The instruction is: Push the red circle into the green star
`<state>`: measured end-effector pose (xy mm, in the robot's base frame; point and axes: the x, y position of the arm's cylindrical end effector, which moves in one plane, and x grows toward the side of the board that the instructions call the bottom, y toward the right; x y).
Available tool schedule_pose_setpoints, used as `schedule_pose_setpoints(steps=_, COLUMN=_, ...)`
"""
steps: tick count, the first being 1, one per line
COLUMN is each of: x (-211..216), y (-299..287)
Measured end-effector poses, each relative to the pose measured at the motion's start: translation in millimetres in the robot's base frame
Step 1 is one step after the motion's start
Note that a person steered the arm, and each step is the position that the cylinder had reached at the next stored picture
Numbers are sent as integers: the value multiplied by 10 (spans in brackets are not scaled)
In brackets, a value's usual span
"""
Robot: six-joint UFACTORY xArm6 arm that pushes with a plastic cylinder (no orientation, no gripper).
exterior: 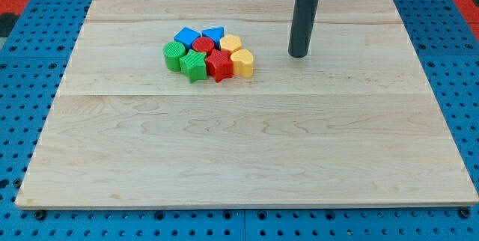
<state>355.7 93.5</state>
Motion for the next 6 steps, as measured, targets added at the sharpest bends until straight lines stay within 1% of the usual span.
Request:
schedule_pose_setpoints(steps=3, x=84, y=109)
schedule_pose_setpoints(steps=5, x=-243, y=35)
schedule_pose_setpoints(steps=6, x=-621, y=-716)
